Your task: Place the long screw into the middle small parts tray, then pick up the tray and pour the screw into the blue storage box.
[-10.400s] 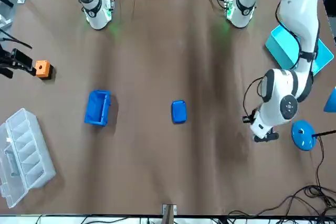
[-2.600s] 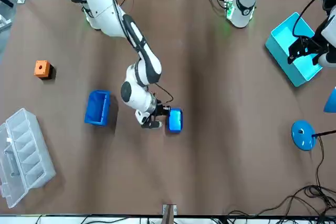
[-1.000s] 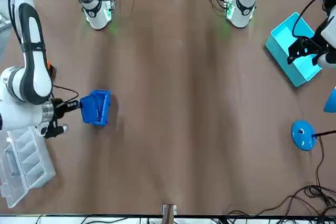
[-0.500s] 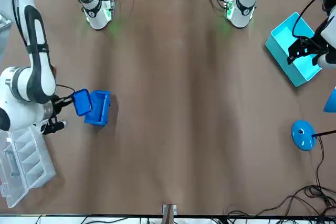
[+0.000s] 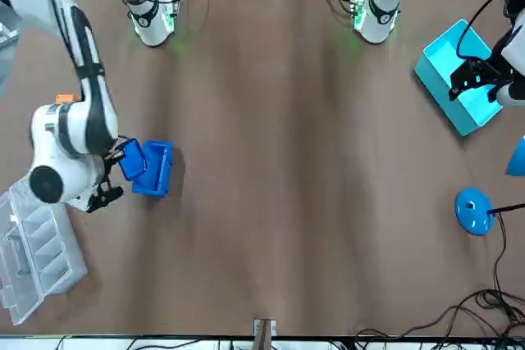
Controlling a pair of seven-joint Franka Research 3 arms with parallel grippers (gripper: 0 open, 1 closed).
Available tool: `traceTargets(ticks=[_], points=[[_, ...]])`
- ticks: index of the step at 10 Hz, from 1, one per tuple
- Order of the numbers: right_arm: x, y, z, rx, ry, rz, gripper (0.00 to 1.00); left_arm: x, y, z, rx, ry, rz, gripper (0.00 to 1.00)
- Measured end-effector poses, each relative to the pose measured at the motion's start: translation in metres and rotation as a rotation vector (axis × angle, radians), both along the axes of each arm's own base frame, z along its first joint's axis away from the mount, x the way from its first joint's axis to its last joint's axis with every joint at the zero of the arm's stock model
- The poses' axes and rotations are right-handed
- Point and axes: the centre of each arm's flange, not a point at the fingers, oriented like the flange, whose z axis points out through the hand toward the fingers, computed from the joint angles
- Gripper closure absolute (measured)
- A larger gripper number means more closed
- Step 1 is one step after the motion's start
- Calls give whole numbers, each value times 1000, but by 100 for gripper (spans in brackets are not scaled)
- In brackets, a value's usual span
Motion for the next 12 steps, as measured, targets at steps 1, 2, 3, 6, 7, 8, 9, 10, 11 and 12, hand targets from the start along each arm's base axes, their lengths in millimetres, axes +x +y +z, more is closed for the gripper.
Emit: traceTargets(ticks=[1, 2, 3, 6, 7, 8, 9, 10, 11, 12], points=[[1, 8, 1, -32, -10, 37, 96, 0, 0, 0, 0, 0, 0, 0], [2, 16, 2, -67, -27, 72, 96, 0, 0, 0, 0, 0, 1, 0], [4, 24, 3, -96, -46, 96, 96, 0, 1, 0, 0, 0, 1, 0], [3, 50, 5, -193, -79, 134, 96, 0, 1, -1, 0, 1, 2, 0], [1, 62, 5, -240, -94, 149, 96, 1, 1, -1, 0, 2, 2, 0], [-3, 77, 4, -296, -112, 167, 96, 1, 1, -1, 0, 2, 2, 0], [-10, 98, -1, -364, -132, 192, 96, 1, 1, -1, 0, 2, 2, 0], [-21, 120, -10, -438, -159, 215, 96, 1, 1, -1, 0, 2, 2, 0], [-32, 139, -19, -496, -181, 230, 96, 1, 1, -1, 0, 2, 2, 0], [-38, 146, -25, -528, -191, 242, 96, 1, 1, -1, 0, 2, 2, 0]])
